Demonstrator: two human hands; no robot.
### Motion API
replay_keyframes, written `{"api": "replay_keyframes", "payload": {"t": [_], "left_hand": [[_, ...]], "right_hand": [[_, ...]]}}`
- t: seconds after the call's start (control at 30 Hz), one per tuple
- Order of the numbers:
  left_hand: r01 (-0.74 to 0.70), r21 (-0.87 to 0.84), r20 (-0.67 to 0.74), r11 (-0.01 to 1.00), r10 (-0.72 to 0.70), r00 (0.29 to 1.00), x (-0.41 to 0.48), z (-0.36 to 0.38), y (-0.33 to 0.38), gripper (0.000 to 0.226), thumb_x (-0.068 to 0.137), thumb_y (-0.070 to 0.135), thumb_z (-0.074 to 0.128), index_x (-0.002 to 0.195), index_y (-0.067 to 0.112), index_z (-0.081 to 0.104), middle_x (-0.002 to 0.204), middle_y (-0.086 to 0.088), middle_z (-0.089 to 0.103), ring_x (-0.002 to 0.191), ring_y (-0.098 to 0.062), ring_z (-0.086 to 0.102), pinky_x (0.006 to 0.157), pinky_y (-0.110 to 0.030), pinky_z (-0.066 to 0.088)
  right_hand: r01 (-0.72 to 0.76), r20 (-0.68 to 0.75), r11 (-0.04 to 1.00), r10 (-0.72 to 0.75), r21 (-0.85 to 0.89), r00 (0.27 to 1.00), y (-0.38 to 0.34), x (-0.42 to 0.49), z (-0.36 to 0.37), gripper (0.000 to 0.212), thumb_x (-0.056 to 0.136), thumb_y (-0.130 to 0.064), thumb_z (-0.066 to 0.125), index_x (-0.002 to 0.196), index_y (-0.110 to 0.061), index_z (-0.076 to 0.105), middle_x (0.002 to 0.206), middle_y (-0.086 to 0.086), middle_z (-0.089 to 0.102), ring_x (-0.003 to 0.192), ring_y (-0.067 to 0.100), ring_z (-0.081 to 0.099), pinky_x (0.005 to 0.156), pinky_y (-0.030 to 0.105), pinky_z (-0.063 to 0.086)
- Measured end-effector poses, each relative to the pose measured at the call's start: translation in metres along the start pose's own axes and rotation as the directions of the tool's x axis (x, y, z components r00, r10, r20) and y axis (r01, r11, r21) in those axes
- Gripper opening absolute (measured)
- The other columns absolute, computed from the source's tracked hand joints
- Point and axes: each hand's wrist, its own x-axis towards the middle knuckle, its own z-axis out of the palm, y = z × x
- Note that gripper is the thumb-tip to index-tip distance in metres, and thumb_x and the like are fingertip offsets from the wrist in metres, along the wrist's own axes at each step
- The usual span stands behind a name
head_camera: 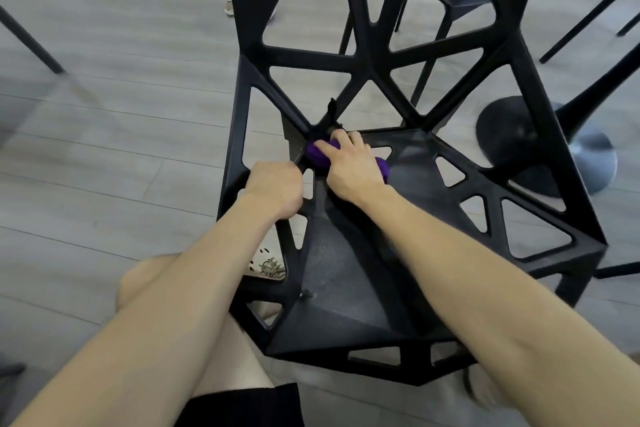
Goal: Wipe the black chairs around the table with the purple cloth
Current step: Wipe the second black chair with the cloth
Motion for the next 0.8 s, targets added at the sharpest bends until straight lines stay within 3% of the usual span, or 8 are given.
{"api": "replay_keyframes", "payload": {"t": [0.13, 0.27, 0.37, 0.43, 0.5, 0.6, 0.67, 0.8], "left_hand": [[-0.013, -0.061, -0.04, 0.998, 0.011, 0.999, -0.021, -0.006, -0.002, 0.012, 0.097, 0.015, 0.053, 0.107, 0.017, 0.059, 0.109, -0.011, 0.07, 0.103, -0.037, 0.067, 0.075, -0.037, 0.042], [-0.079, -0.217, -0.366, 0.973, -0.006, 0.931, -0.053, 0.019, -0.025, 0.038, 0.089, 0.016, 0.051, 0.122, 0.017, 0.07, 0.108, -0.009, 0.075, 0.105, -0.036, 0.066, 0.091, -0.044, 0.054], [-0.199, -0.382, -0.547, 0.902, -0.047, 0.836, -0.089, 0.042, -0.034, 0.052, 0.084, 0.017, 0.044, 0.13, 0.012, 0.068, 0.124, -0.005, 0.069, 0.117, -0.031, 0.061, 0.108, -0.045, 0.047], [-0.175, -0.478, -0.609, 0.861, -0.181, 0.772, -0.112, 0.053, -0.036, 0.054, 0.086, 0.013, 0.047, 0.138, 0.01, 0.064, 0.134, -0.007, 0.063, 0.122, -0.031, 0.057, 0.11, -0.046, 0.047], [-0.126, -0.522, -0.635, 0.843, -0.285, 0.718, -0.124, 0.062, -0.039, 0.056, 0.091, 0.011, 0.054, 0.146, 0.007, 0.058, 0.14, -0.012, 0.059, 0.126, -0.034, 0.054, 0.111, -0.048, 0.045], [-0.053, -0.741, -0.479, 0.669, -0.473, 0.739, -0.124, 0.055, -0.041, 0.057, 0.102, 0.026, 0.05, 0.155, 0.007, 0.047, 0.145, -0.012, 0.059, 0.133, -0.032, 0.053, 0.114, -0.046, 0.043], [0.031, -0.864, -0.289, 0.503, -0.546, 0.786, -0.119, 0.05, -0.04, 0.056, 0.107, 0.034, 0.044, 0.159, 0.012, 0.044, 0.149, -0.009, 0.061, 0.136, -0.03, 0.056, 0.114, -0.043, 0.043], [0.118, -0.968, -0.015, 0.222, -0.517, 0.856, -0.126, 0.057, -0.031, 0.033, 0.107, 0.037, 0.044, 0.12, 0.018, 0.067, 0.107, -0.005, 0.078, 0.11, -0.029, 0.07, 0.099, -0.043, 0.049]], "right_hand": [[0.183, 0.009, 0.971, -0.186, 0.155, 0.982, 0.001, -0.087, 0.001, 0.063, 0.08, -0.02, 0.046, 0.139, -0.03, 0.066, 0.133, 0.003, 0.054, 0.122, 0.032, 0.048, 0.1, 0.051, 0.049], [0.352, 0.015, 0.911, -0.363, 0.216, 0.931, 0.02, -0.124, 0.005, 0.067, 0.081, -0.016, 0.048, 0.143, -0.033, 0.064, 0.139, 0.001, 0.056, 0.13, 0.029, 0.048, 0.103, 0.046, 0.045], [0.023, -0.051, 0.985, -0.014, 0.173, 0.999, 0.022, -0.052, 0.006, 0.067, 0.09, -0.012, 0.052, 0.155, -0.028, 0.051, 0.146, 0.008, 0.049, 0.132, 0.037, 0.044, 0.104, 0.056, 0.045], [-0.239, -0.013, 0.933, 0.251, 0.269, 0.968, 0.005, -0.02, 0.005, 0.07, 0.091, -0.012, 0.056, 0.159, -0.026, 0.045, 0.15, 0.01, 0.044, 0.132, 0.04, 0.041, 0.11, 0.054, 0.04], [-0.225, 0.013, 0.922, 0.233, 0.315, 0.972, -0.026, -0.029, 0.004, 0.071, 0.087, -0.018, 0.052, 0.157, -0.026, 0.047, 0.151, 0.009, 0.044, 0.135, 0.039, 0.04, 0.112, 0.053, 0.037], [0.122, -0.033, 0.951, -0.117, 0.283, 0.993, -0.042, -0.086, 0.014, 0.07, 0.089, -0.015, 0.049, 0.158, -0.027, 0.048, 0.157, 0.005, 0.045, 0.14, 0.035, 0.039, 0.112, 0.05, 0.04], [0.222, -0.051, 0.944, -0.216, 0.244, 0.975, -0.026, -0.092, 0.015, 0.067, 0.095, -0.013, 0.051, 0.16, -0.027, 0.046, 0.159, 0.002, 0.045, 0.143, 0.032, 0.039, 0.111, 0.048, 0.041], [-0.019, -0.069, 0.993, 0.027, 0.118, 0.997, -0.006, -0.031, 0.012, 0.073, 0.091, -0.008, 0.055, 0.161, -0.024, 0.043, 0.155, 0.006, 0.047, 0.135, 0.038, 0.042, 0.105, 0.056, 0.046]]}}
